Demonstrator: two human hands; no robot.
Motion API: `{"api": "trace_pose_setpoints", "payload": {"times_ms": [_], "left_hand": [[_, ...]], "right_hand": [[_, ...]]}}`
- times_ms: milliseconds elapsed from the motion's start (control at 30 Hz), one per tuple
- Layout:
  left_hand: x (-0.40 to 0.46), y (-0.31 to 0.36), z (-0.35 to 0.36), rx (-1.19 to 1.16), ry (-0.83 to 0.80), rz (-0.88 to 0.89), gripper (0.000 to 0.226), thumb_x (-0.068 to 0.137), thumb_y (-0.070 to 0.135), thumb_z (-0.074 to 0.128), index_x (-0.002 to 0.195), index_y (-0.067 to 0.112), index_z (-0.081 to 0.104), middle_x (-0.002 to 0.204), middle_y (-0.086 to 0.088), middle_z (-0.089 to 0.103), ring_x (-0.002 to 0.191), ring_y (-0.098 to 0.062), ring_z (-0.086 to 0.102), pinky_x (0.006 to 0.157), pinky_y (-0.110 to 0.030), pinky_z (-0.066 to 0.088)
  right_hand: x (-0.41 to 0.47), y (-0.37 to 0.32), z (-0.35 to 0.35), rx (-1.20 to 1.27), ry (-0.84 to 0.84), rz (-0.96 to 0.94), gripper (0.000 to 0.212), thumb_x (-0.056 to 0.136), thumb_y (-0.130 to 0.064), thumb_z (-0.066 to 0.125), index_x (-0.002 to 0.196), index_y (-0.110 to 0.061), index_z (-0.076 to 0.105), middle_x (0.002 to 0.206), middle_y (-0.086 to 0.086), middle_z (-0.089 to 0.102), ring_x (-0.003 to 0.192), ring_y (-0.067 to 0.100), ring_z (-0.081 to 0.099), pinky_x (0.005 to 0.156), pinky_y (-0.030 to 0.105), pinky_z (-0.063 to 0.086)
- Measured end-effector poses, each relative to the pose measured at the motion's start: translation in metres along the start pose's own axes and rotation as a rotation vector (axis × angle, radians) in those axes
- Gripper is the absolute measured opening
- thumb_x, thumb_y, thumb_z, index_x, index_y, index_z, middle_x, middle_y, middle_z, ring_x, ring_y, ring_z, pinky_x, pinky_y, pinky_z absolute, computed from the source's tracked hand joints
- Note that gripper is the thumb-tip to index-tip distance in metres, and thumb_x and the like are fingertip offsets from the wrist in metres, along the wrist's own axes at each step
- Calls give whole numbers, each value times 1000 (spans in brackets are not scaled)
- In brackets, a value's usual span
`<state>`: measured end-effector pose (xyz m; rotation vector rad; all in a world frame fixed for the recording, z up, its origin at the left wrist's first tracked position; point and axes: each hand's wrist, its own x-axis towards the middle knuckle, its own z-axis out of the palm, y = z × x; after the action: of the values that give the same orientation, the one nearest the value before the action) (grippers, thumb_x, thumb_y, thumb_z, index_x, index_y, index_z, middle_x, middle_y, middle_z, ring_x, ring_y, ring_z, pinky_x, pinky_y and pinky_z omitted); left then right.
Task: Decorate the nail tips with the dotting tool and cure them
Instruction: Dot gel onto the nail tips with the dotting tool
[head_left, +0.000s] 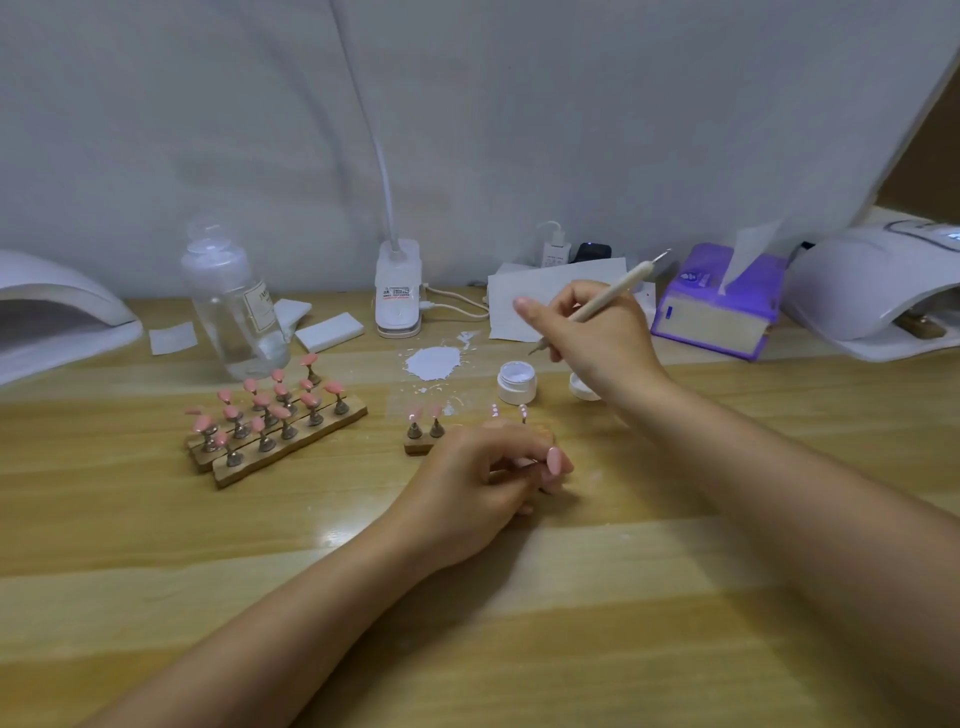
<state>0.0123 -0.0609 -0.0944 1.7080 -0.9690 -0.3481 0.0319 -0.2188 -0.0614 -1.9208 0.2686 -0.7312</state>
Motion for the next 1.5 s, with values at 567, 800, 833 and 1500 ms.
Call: {"api": "trace_pose_setpoints", "payload": {"times_ms": [567, 800, 833, 1500], "left_hand": [[0, -1, 0, -18, 12, -35, 36, 89, -4, 51, 69, 26, 58, 89, 5, 67, 77, 0, 65, 56, -12, 48], [0, 2, 1, -24, 23, -28, 35, 88, -2, 54, 69, 26, 60, 89, 2, 67, 77, -4, 65, 55, -12, 48], [0, 2, 1, -24, 24, -28, 34, 87, -2, 55, 69, 27, 60, 88, 3, 67, 76, -3, 65, 55, -13, 47], [4, -8, 0, 24, 18, 17, 20, 87, 3, 58, 81, 18, 70, 69, 8, 65, 57, 5, 55, 54, -11, 44]], "right_hand": [[10, 18, 19, -320, -80, -30, 39, 75, -23, 67, 46, -21, 42, 53, -5, 60, 61, 15, 56, 61, 30, 45], [5, 14, 17, -265, -31, -46, 42, 78, -27, 69, 49, -20, 40, 50, -7, 50, 54, 9, 47, 56, 28, 37], [3, 11, 15, -199, 20, -51, 44, 79, -30, 70, 49, -20, 40, 49, -8, 48, 54, 9, 48, 56, 27, 37], [-77, 3, -5, 492, -9, 112, 43, 76, 9, 57, 51, -13, 28, 33, -8, 31, 31, 14, 52, 39, 21, 41]]}}
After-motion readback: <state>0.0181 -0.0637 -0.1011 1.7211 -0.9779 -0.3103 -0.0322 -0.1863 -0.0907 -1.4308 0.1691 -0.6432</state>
